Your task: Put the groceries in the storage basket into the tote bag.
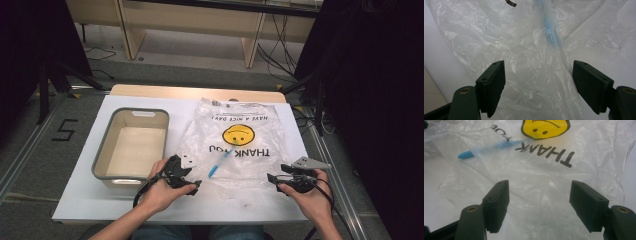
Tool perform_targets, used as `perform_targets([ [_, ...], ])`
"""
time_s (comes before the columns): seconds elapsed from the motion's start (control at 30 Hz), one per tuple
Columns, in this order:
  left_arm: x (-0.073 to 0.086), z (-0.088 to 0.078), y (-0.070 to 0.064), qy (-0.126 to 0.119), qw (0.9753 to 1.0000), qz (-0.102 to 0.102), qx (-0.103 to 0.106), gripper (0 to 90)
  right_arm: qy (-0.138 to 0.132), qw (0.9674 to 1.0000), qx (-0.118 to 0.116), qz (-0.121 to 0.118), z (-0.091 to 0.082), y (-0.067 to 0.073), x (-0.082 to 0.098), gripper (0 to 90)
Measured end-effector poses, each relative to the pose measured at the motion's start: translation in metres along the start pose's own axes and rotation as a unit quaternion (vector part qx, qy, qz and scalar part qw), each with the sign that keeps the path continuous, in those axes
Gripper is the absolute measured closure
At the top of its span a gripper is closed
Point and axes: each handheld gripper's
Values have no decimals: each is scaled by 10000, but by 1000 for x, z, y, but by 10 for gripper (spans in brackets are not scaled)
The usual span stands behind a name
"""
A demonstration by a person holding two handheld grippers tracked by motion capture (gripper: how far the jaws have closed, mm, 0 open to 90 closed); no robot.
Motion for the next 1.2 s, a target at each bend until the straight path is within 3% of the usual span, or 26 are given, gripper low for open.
perform_targets([
  [1.2,0,2,-3,121,9999,39,-102,277,39,9999,49,160,-2,-2,5,322],
])
Point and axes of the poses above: each handheld gripper's, and its own axes: z roughly forward along the jaws, x roughly out of its underside, y roughly to its left, and after that the axes turned 6 degrees about -y, right-handed
